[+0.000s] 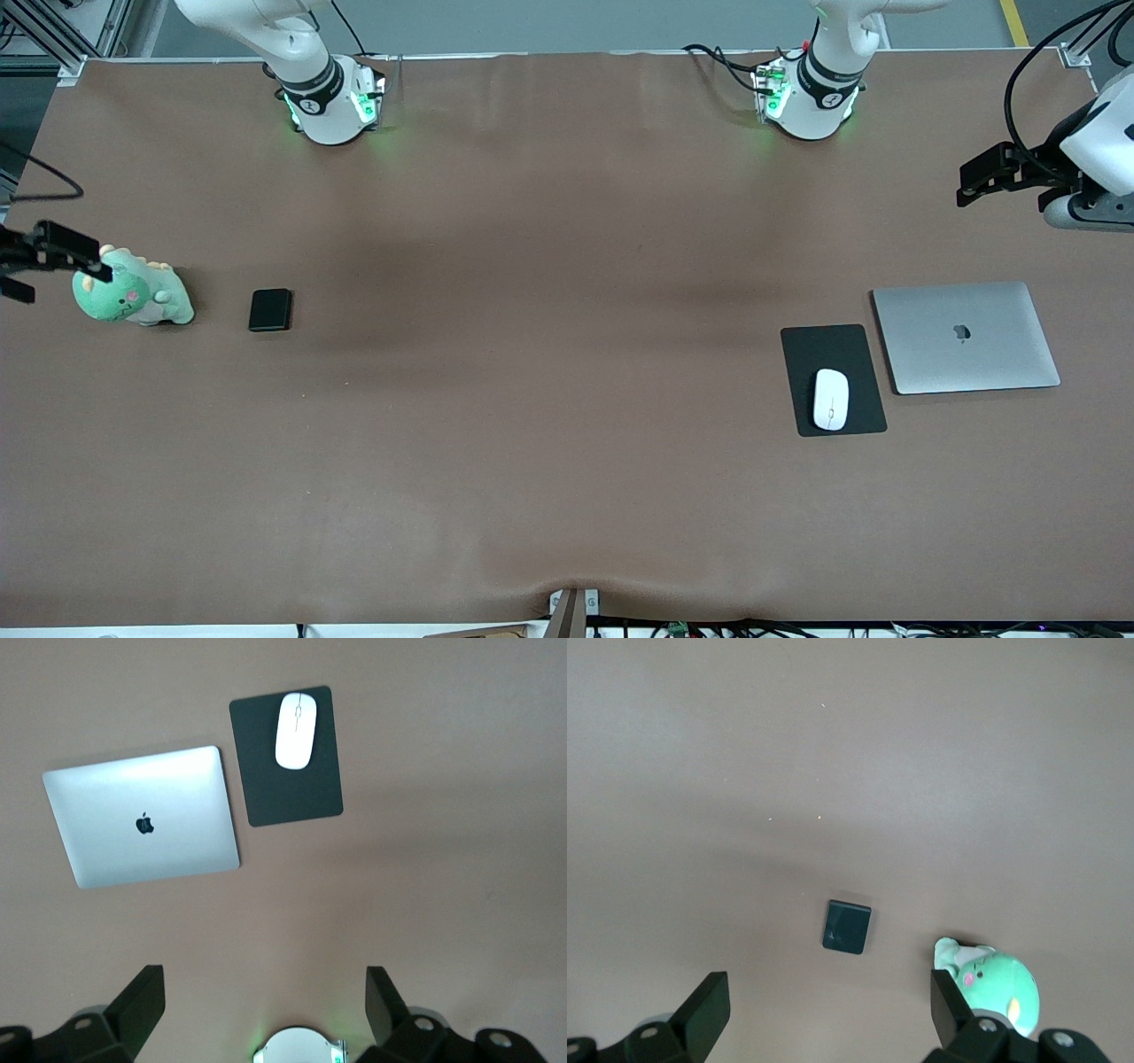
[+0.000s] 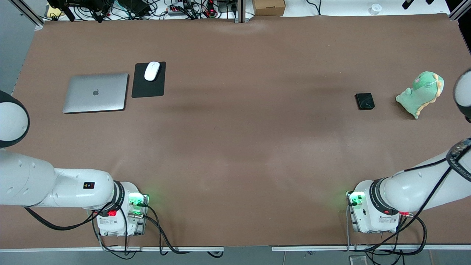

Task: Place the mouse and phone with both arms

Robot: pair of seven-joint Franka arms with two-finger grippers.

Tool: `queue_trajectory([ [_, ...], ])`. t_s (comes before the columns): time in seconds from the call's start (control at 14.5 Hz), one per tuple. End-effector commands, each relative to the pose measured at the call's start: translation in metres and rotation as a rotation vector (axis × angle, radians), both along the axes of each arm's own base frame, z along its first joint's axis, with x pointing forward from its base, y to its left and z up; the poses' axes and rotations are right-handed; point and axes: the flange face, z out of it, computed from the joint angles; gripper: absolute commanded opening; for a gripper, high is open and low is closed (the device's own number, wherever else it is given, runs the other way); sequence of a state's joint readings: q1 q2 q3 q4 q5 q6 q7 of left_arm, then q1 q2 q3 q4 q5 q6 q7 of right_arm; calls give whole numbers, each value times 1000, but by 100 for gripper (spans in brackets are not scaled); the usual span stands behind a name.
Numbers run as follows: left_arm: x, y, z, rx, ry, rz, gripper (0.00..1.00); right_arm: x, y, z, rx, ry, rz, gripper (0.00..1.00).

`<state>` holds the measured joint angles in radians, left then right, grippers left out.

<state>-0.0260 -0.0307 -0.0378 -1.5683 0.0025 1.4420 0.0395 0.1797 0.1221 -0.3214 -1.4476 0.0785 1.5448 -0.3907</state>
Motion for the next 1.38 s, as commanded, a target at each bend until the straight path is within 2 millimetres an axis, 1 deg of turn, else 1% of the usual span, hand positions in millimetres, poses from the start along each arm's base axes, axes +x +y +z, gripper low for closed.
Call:
queue_trajectory([
  [0.0, 5, 0, 5, -6, -54, -3, 100, -29, 0, 14, -12, 32, -94, 100],
  [0.07, 7, 0, 4, -5, -52, -3, 100, -38, -3, 15, -7, 51, -120, 100],
  [0.14, 7, -1, 3, -5, -54, -4, 100, -48, -6, 12, -1, 70, -126, 100],
  [0.21, 12, 0, -1, -5, -51, -3, 100, -54, -1, 0, -2, 91, -120, 100],
  [0.28, 11, -4, -1, -4, -49, -22, 100, -56, 12, -6, -5, 99, -94, 100],
  [0.34, 11, -8, -2, -2, -46, -26, 100, -54, 31, -10, -28, 115, -55, 100],
  [0.41, 14, -8, -4, -3, -48, -21, 100, -55, 40, -13, -68, 125, -35, 100],
  [0.55, 15, -4, -5, -4, -48, -14, 100, -59, 31, -10, -96, 144, -61, 100],
  [0.69, 17, -4, -8, -4, -43, -12, 100, -61, 31, -8, -94, 144, -78, 100],
  [0.76, 18, -4, -8, -4, -43, -12, 100, -62, 39, -7, -96, 148, -110, 100],
  [0.83, 18, -4, -9, -4, -42, -12, 100, -61, 40, -9, -92, 160, -137, 100],
  [0.89, 18, -4, -9, -4, -42, -12, 100, -61, 46, -8, -52, 171, -121, 100],
  [0.96, 18, -4, -10, -4, -40, -12, 100, -65, 56, -6, -18, 203, -100, 100],
  [1.03, 18, -4, -9, -4, -42, -12, 100, -68, 67, -9, -14, 244, -76, 100],
  [1.1, 18, -4, -9, -4, -42, -12, 100, -68, 72, -11, -17, 266, -65, 100],
  [1.24, 18, -4, -8, -4, -43, -12, 100, -68, 68, -14, -16, 286, -77, 100],
  [1.31, 18, -4, -8, -4, -43, -12, 100, -77, 70, -11, -21, 330, -78, 100],
])
